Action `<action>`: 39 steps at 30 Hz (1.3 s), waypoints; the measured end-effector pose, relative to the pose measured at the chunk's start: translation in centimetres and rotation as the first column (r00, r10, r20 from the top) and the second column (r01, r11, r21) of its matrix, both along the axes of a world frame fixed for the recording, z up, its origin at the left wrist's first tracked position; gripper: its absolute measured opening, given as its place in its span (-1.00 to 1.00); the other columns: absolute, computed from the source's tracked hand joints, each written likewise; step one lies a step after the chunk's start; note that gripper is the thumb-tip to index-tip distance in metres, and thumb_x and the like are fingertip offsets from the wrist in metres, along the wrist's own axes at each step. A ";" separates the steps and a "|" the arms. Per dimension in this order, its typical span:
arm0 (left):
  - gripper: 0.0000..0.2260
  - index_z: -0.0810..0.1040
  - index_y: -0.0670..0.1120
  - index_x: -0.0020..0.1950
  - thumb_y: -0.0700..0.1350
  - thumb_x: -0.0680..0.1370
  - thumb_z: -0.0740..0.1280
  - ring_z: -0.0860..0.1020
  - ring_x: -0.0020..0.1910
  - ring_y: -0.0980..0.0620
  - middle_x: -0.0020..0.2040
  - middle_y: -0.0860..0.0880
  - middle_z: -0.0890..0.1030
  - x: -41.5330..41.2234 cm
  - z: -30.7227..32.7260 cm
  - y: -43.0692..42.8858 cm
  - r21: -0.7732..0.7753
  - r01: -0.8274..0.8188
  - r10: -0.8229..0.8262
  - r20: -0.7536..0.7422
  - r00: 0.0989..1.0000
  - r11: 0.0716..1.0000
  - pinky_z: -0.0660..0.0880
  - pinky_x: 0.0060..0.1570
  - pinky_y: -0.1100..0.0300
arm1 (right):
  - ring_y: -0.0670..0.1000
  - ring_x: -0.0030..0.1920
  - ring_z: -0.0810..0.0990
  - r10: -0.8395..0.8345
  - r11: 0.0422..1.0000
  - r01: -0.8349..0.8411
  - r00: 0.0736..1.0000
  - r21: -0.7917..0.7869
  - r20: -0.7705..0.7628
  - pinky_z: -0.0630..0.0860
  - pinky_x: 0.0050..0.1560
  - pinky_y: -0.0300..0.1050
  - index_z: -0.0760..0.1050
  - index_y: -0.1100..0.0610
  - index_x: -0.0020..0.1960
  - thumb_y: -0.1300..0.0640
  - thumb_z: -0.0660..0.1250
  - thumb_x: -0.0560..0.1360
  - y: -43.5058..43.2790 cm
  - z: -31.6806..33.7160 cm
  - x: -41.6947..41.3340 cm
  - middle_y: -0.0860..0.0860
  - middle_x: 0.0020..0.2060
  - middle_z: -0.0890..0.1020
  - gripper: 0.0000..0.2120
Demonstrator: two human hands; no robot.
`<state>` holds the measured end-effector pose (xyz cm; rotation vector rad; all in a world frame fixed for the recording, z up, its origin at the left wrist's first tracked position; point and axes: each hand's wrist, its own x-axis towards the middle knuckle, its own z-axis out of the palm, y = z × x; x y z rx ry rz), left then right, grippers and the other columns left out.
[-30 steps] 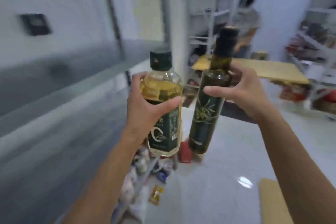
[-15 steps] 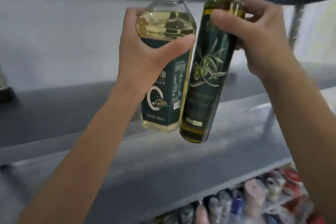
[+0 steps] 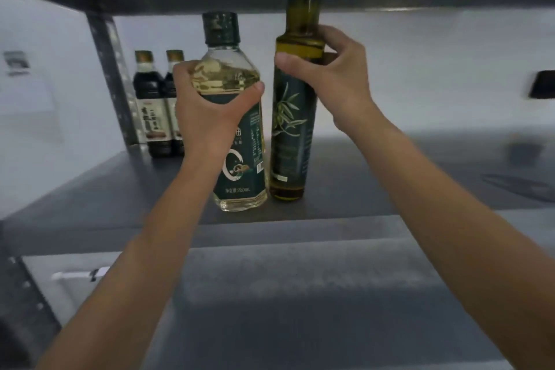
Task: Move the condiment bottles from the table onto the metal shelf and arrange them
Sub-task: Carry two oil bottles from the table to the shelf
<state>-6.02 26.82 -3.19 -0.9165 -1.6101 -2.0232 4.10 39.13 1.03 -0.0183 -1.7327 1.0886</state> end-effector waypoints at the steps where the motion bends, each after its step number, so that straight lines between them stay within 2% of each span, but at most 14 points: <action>1: -0.35 0.29 0.07 0.16 0.08 0.21 0.57 0.57 0.04 0.14 -0.01 0.19 0.51 -0.9 0.1 -0.3 -0.002 -0.024 0.024 0.000 1.000 1.000 0.56 0.10 0.05 | -0.12 -0.12 0.66 0.005 1.000 -0.005 1.000 -0.007 0.012 0.61 -0.04 -0.18 0.55 0.07 0.06 0.09 0.56 0.29 -0.4 0.1 -1.1 -0.06 -0.09 0.67 -0.62; 4: -0.33 0.29 0.04 0.19 0.09 0.22 0.57 0.56 0.04 0.12 0.00 0.16 0.52 -3.2 0.1 -0.8 -0.039 -0.071 0.071 -0.003 0.997 0.997 0.55 0.10 0.05 | -0.09 -0.10 0.65 0.031 0.999 -0.030 0.996 -0.012 0.082 0.61 0.00 -0.11 0.55 0.07 0.07 0.06 0.57 0.28 -1.0 0.6 -4.1 -0.07 -0.09 0.66 -0.60; 8: -0.30 0.30 0.04 0.24 0.18 0.22 0.53 0.58 0.08 0.11 0.12 0.04 0.57 -4.9 -0.4 -0.8 -0.062 -0.036 0.038 0.031 0.999 0.997 0.55 0.11 0.03 | -0.06 -0.04 0.63 0.053 0.998 -0.058 0.974 0.014 0.221 0.60 0.05 -0.05 0.49 0.01 0.11 0.01 0.55 0.30 -1.3 1.1 -6.1 -0.04 -0.03 0.63 -0.56; 13: -0.31 0.27 0.07 0.30 0.22 0.28 0.47 0.55 0.12 0.15 0.16 0.06 0.54 -4.8 -1.5 -0.6 -0.069 -0.052 0.051 -0.028 0.998 0.996 0.53 0.16 0.07 | -0.10 -0.02 0.62 0.060 0.998 -0.058 0.979 -0.019 0.195 0.60 0.01 -0.12 0.40 0.00 0.20 -0.01 0.49 0.37 -0.9 -0.1 -5.4 -0.05 0.01 0.61 -0.54; 17: -0.22 0.21 0.02 0.42 0.24 0.32 0.43 0.46 0.25 0.13 0.27 0.04 0.47 -4.6 -2.4 -0.7 -0.108 -0.070 0.066 -0.040 0.997 0.992 0.47 0.25 0.05 | -0.07 0.03 0.60 0.041 0.998 -0.049 0.966 0.027 0.255 0.59 0.02 -0.13 0.31 0.03 0.33 -0.01 0.46 0.40 -1.0 -0.7 -4.6 -0.04 0.05 0.58 -0.42; 21: -0.23 0.13 -0.02 0.51 0.25 0.42 0.34 0.29 0.41 -0.05 0.41 -0.05 0.33 -3.0 -3.9 -1.4 -0.270 -0.265 0.248 -0.097 0.964 0.926 0.33 0.35 -0.10 | -0.08 0.06 0.55 -0.069 0.986 -0.004 0.897 0.165 0.436 0.52 -0.01 -0.22 0.27 0.04 0.40 -0.08 0.42 0.43 -0.5 -2.2 -2.4 -0.02 0.09 0.55 -0.38; 22: -0.27 0.12 -0.05 0.52 0.20 0.47 0.32 0.24 0.43 -0.10 0.44 -0.12 0.28 -1.9 -4.7 -1.6 -0.289 -0.356 0.337 -0.115 0.935 0.889 0.31 0.36 -0.10 | -0.07 0.09 0.55 -0.112 0.977 0.005 0.863 0.215 0.493 0.51 0.02 -0.19 0.27 0.02 0.41 -0.11 0.40 0.43 -0.1 -2.8 -1.3 -0.01 0.13 0.54 -0.38; 24: -0.39 0.18 -0.13 0.50 0.08 0.53 0.28 0.23 0.40 -0.19 0.43 -0.22 0.26 1.0 -6.4 -1.3 -0.217 -0.539 0.495 -0.228 0.839 0.814 0.32 0.33 -0.08 | -0.02 0.19 0.51 -0.249 0.941 0.042 0.759 0.337 0.602 0.48 0.13 -0.11 0.28 -0.02 0.41 -0.16 0.36 0.45 1.2 -4.3 1.5 0.00 0.25 0.49 -0.40; 26: -0.47 0.26 -0.17 0.47 0.00 0.56 0.26 0.28 0.35 -0.22 0.39 -0.26 0.31 4.6 -8.1 0.5 -0.154 -0.562 0.487 -0.350 0.800 0.813 0.30 0.32 -0.06 | 0.03 0.29 0.43 -0.458 0.862 0.117 0.594 0.493 0.661 0.40 0.21 -0.09 0.29 -0.04 0.41 -0.17 0.33 0.47 2.6 -6.3 4.9 0.00 0.34 0.43 -0.43; 27: -0.50 0.29 -0.18 0.46 -0.02 0.56 0.25 0.30 0.33 -0.22 0.37 -0.27 0.34 6.5 -9.0 2.0 -0.175 -0.518 0.415 -0.413 0.811 0.838 0.27 0.32 -0.05 | 0.04 0.32 0.40 -0.543 0.821 0.169 0.524 0.545 0.656 0.37 0.25 -0.08 0.29 -0.04 0.41 -0.16 0.32 0.48 3.4 -7.5 6.8 0.00 0.36 0.41 -0.44; 29: -0.53 0.34 -0.17 0.43 -0.02 0.56 0.25 0.35 0.29 -0.22 0.34 -0.26 0.40 10.9 -10.9 5.4 -0.280 -0.409 0.212 -0.536 0.817 0.868 0.24 0.30 -0.01 | 0.07 0.34 0.38 -0.652 0.755 0.305 0.447 0.580 0.613 0.34 0.30 -0.04 0.33 -0.02 0.39 -0.14 0.31 0.48 4.7 -10.1 11.5 0.02 0.36 0.42 -0.47; 32: -0.55 0.41 -0.13 0.40 0.01 0.55 0.24 0.46 0.20 -0.21 0.31 -0.22 0.45 18.5 -13.9 10.5 -0.438 -0.268 -0.101 -0.656 0.748 0.858 0.40 0.20 -0.03 | 0.11 0.32 0.40 -0.764 0.637 0.507 0.309 0.581 0.567 0.33 0.30 -0.01 0.37 0.03 0.38 -0.11 0.32 0.48 6.2 -14.4 20.0 0.06 0.31 0.47 -0.49; 36: -0.51 0.45 -0.12 0.36 0.08 0.50 0.20 0.54 0.11 -0.17 0.22 -0.20 0.53 29.1 -17.6 15.8 -0.664 -0.114 -0.474 -0.632 0.613 0.739 0.51 0.05 0.03 | 0.19 0.21 0.51 -0.819 0.406 0.722 0.016 0.561 0.573 0.41 0.21 0.09 0.47 0.11 0.30 -0.06 0.40 0.42 6.7 -21.2 32.6 0.13 0.20 0.56 -0.50; 39: -0.50 0.48 -0.13 0.33 0.08 0.45 0.36 0.56 0.09 -0.19 0.19 -0.22 0.55 37.5 -21.3 18.5 -0.804 -0.030 -0.713 -0.543 0.443 0.594 0.52 0.02 0.02 | 0.15 0.22 0.48 -0.701 0.265 0.802 -0.221 0.535 0.678 0.40 0.21 0.08 0.46 0.06 0.28 -0.12 0.35 0.43 4.8 -26.0 42.0 0.06 0.18 0.56 -0.52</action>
